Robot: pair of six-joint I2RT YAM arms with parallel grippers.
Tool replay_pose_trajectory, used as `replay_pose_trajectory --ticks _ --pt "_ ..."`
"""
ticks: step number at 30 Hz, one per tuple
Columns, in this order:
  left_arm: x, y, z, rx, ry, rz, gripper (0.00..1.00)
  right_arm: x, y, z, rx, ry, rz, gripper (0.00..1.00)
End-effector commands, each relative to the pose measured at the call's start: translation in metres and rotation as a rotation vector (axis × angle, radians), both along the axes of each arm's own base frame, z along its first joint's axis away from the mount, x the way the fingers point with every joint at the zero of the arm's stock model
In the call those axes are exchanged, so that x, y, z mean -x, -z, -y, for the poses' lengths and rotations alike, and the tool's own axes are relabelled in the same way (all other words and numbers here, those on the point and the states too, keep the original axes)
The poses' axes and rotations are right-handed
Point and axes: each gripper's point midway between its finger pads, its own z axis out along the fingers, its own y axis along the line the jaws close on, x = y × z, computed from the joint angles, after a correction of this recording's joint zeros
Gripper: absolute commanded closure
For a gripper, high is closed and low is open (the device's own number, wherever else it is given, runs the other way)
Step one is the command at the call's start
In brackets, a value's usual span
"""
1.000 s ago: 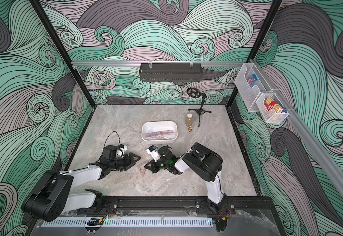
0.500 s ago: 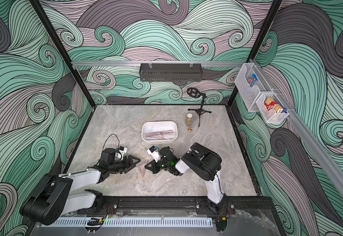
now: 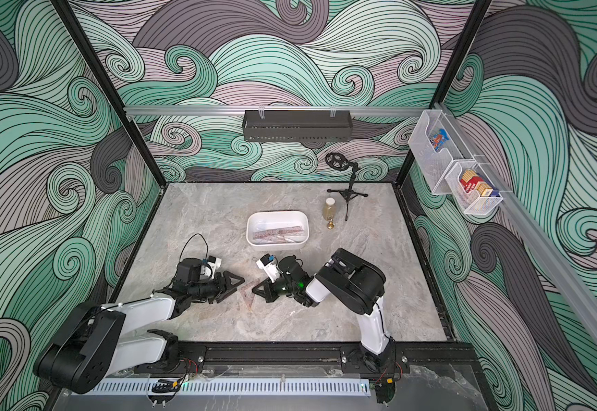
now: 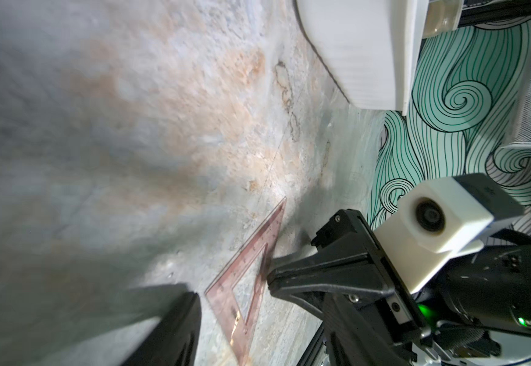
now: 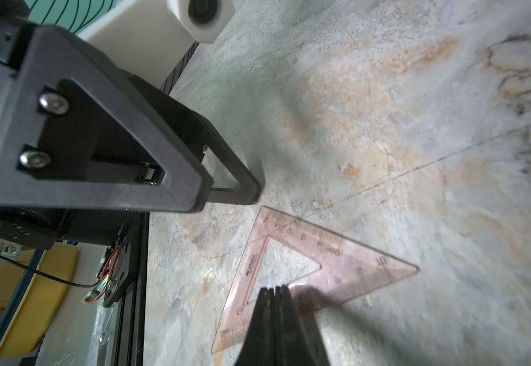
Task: Put the scattered rulers into the storage box
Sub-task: Pick up the ruler from the center of the board.
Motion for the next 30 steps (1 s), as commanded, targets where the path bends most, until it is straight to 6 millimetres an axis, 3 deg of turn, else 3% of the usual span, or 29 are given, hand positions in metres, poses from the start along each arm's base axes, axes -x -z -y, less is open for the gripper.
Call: replay_pose_trajectory --ticks 1,7,11,20,30 --pt "0.015 0.009 -0.007 -0.050 -0.003 -0.062 0.45 0.009 -0.002 0.009 0.016 0.001 -0.050 0.98" --pt "0.019 -0.015 0.007 0.055 0.022 0.062 0.79 0.000 -0.028 0.018 -0.041 0.033 -0.019 0.97" --pt "0.020 -0.018 0.014 0.052 0.037 0.092 0.89 -0.002 -0.033 0.021 -0.051 0.040 -0.014 0.98" --pt "0.019 -0.005 0.025 0.030 0.073 0.067 1.00 -0.006 -0.038 0.025 -0.053 0.048 -0.007 0.97" --pt "0.018 0.000 0.030 0.010 0.092 0.062 1.00 -0.007 -0.035 0.025 -0.049 0.046 -0.012 0.97"
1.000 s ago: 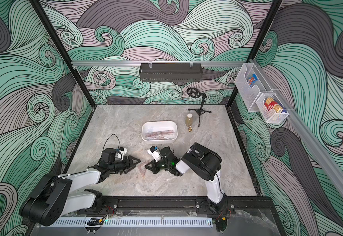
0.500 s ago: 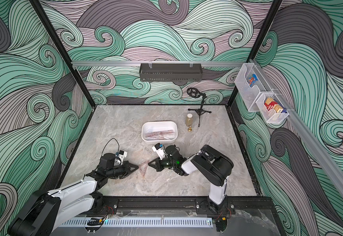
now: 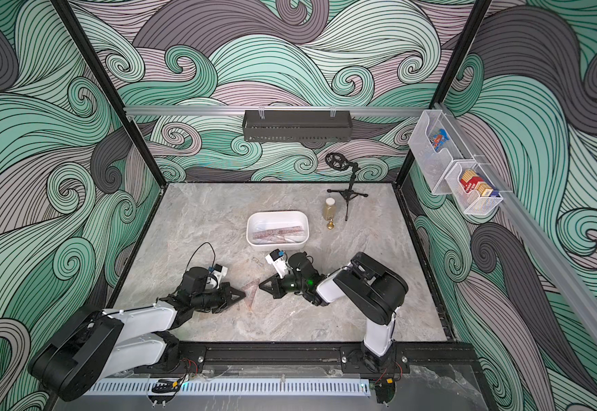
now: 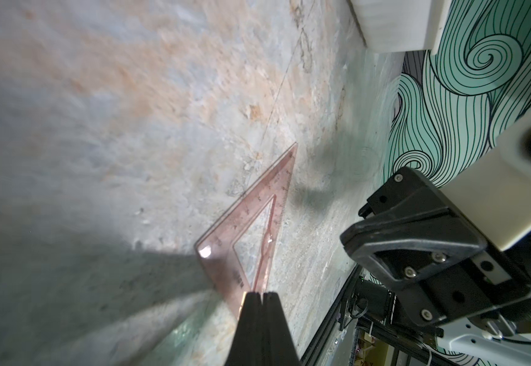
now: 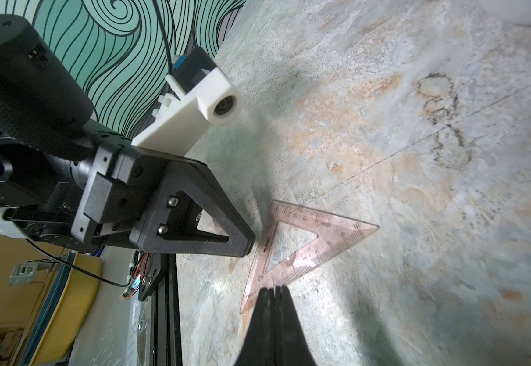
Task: Put the scattered rulers into the storage box
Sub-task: Pick up the ruler from the center of the board.
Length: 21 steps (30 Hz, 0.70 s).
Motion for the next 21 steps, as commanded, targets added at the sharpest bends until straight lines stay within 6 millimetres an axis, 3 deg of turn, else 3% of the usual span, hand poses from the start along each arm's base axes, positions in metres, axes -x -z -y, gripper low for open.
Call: replay_pose_trajectory --ticks 1,9,16,21 --pt "-0.012 -0.010 0.006 0.003 0.005 0.048 1.00 -0.001 -0.005 0.000 -0.012 -0.009 0.009 0.98" --pt "-0.005 0.008 0.000 -0.046 0.008 0.009 1.00 -0.011 -0.008 -0.001 0.002 0.003 0.021 0.94" --pt "-0.001 0.028 -0.009 -0.112 0.002 -0.045 1.00 -0.034 0.000 0.004 0.057 0.043 0.016 0.62" --pt "0.003 0.034 -0.014 -0.122 -0.002 -0.065 1.00 -0.044 0.012 0.002 0.096 0.049 -0.004 0.50"
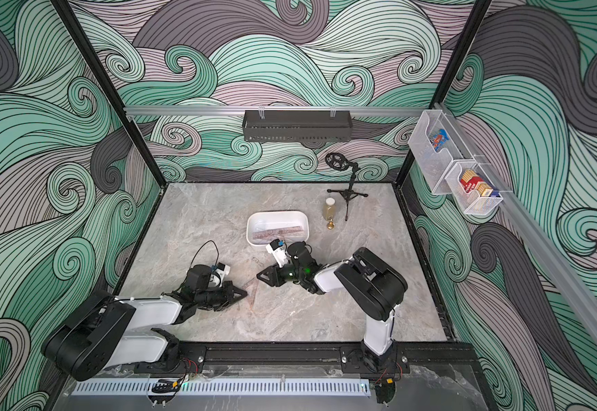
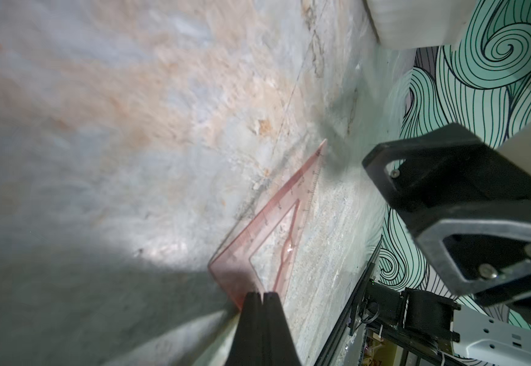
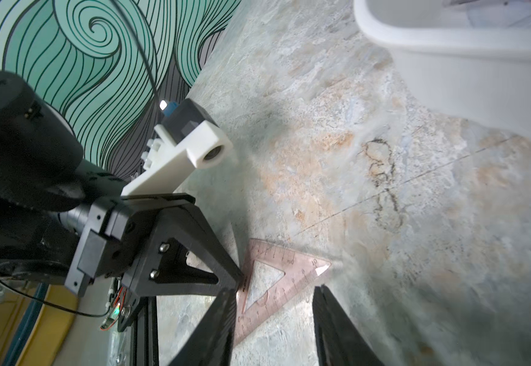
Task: Put the scattered rulers into the storage box
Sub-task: Pick up the ruler from the center of the board.
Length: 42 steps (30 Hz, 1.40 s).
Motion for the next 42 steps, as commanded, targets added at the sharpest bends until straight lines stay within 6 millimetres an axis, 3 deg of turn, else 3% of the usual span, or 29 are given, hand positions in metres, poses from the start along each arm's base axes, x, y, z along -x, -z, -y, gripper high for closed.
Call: replay_pose_trajectory --ticks 1,11,16,30,35,42 --pt "0.012 0.024 -0.017 -0.088 -0.023 -0.066 1.00 -0.003 0.019 0.004 0.059 0.007 -0.039 0.47" --pt "0.020 0.035 -0.029 -0.089 -0.044 -0.101 1.00 -0.003 0.031 -0.009 0.030 -0.009 -0.110 0.45" --pt "0.019 0.034 -0.027 -0.078 -0.034 -0.105 1.00 0.004 0.036 -0.013 0.009 -0.019 -0.142 0.52" --pt "-0.007 0.024 -0.029 -0.112 -0.083 -0.069 1.00 0.052 0.022 -0.008 -0.017 -0.063 -0.165 0.58" --pt "-0.015 0.022 -0.027 -0.114 -0.088 -0.065 1.00 0.066 0.026 -0.016 -0.020 -0.093 -0.179 0.58" --pt "-0.032 0.008 -0.025 -0.120 -0.095 -0.024 0.96 0.071 0.031 -0.030 -0.021 -0.130 -0.181 0.58"
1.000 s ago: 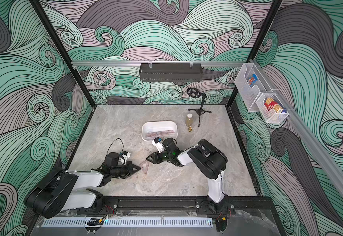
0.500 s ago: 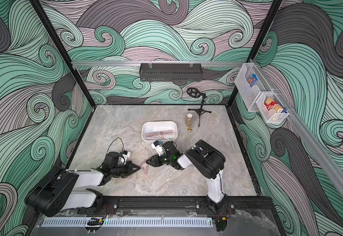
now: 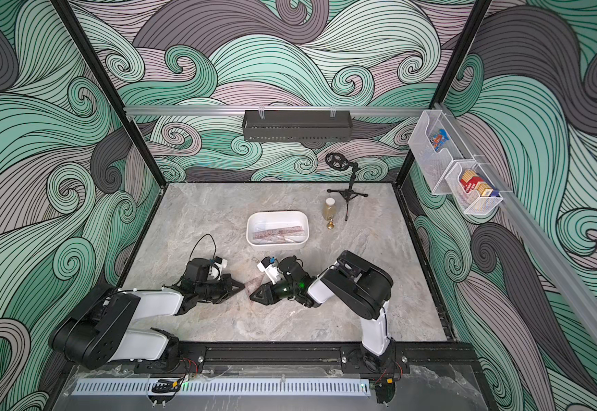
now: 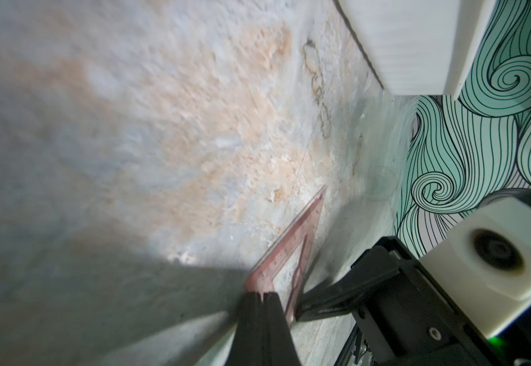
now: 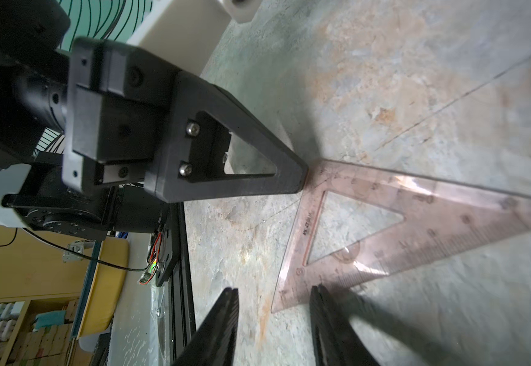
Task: Put the scattered rulers into the storage box
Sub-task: Pick up the ruler from the center of the board.
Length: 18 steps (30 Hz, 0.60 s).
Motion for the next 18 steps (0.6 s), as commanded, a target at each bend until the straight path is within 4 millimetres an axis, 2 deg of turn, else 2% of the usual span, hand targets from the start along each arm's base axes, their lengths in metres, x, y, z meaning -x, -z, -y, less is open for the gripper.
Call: replay_pose_trajectory --ticks 1,4,6,10,12,14,16,18 --pt "-0.006 0.002 -0.010 -0.069 -0.029 -0.012 0.93 0.002 0.006 -0.008 0.004 -0.017 -0.012 0.58" --pt "-0.014 -0.013 -0.008 -0.068 -0.026 0.033 0.83 0.002 0.005 -0.017 -0.014 -0.030 -0.011 0.58" --pt "-0.016 -0.021 -0.007 -0.060 -0.021 0.054 0.80 0.001 -0.001 -0.021 -0.041 -0.035 -0.006 0.59" --pt "-0.010 -0.034 0.004 0.029 0.018 0.100 0.80 -0.009 -0.037 -0.014 -0.124 0.003 0.051 0.59" --pt "-0.008 -0.039 0.009 0.071 0.034 0.126 0.84 -0.018 -0.052 -0.003 -0.160 0.034 0.074 0.60" --pt "-0.005 -0.040 0.013 0.093 0.045 0.137 0.93 -0.027 -0.062 0.008 -0.186 0.061 0.089 0.62" --pt "-0.003 -0.036 0.014 0.091 0.047 0.132 1.00 -0.035 -0.062 0.020 -0.186 0.088 0.090 0.65" --pt "-0.003 -0.031 0.014 0.084 0.047 0.120 1.00 -0.040 -0.061 0.027 -0.184 0.104 0.091 0.66"
